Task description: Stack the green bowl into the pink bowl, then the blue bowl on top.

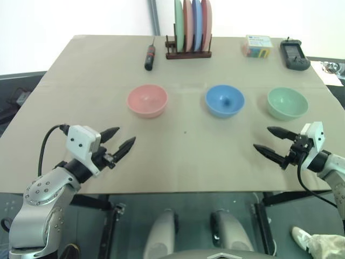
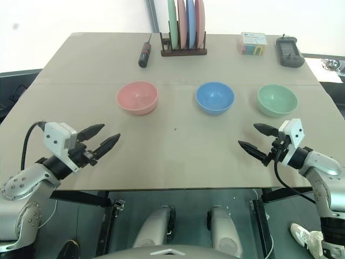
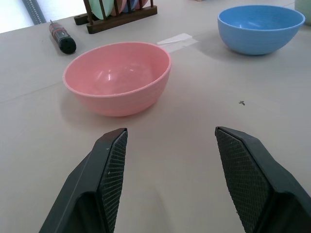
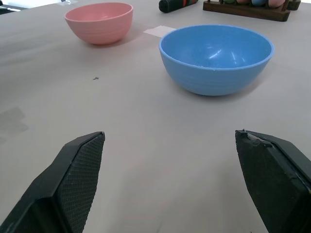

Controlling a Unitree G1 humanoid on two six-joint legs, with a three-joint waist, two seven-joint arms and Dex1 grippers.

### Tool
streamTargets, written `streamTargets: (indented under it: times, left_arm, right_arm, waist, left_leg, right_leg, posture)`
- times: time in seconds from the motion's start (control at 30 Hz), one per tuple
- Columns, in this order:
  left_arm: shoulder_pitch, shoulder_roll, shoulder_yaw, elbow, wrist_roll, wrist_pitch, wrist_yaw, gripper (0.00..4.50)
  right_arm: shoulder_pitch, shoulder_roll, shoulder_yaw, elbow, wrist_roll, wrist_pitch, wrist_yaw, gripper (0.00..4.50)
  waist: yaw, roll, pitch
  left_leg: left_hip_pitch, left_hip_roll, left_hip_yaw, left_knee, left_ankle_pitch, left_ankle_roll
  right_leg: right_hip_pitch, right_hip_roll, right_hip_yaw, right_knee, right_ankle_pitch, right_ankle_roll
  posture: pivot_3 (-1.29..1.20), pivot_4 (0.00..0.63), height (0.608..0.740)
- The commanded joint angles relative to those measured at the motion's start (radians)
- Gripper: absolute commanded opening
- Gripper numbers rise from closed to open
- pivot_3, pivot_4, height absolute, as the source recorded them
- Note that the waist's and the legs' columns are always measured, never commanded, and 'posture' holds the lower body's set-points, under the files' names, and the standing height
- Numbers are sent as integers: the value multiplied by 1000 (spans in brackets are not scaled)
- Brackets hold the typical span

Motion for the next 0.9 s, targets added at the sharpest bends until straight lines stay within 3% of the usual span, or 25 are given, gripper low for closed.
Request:
streamTargets:
  times: [0.03, 0.7, 0.9]
  left_arm:
    - [-5, 5, 30, -18, -15, -26, -2, 3055]
    - [-38, 40, 19, 21, 6, -19, -6, 3055]
    - [-109, 80, -22, 43, 55, -18, 12, 3055]
  right_arm:
    - [-4, -10, -16, -45, 4, -25, -5, 4500]
    - [2, 13, 10, -83, 26, -41, -7, 4500]
    - [-6, 49, 23, -161, 91, -2, -22, 4500]
  waist:
    - [0, 0, 0]
    - [0, 0, 0]
    - [0, 0, 0]
  left_leg:
    - [0, 0, 0, 0, 0, 0]
    - [0, 0, 0, 0, 0, 0]
    - [0, 0, -1, 0, 0, 0]
  right_leg:
    - [0, 0, 0, 0, 0, 0]
    - [0, 0, 0, 0, 0, 0]
    - [0, 0, 0, 0, 0, 0]
  posture:
    - [0, 150, 740]
    - [0, 150, 740]
    - [0, 150, 740]
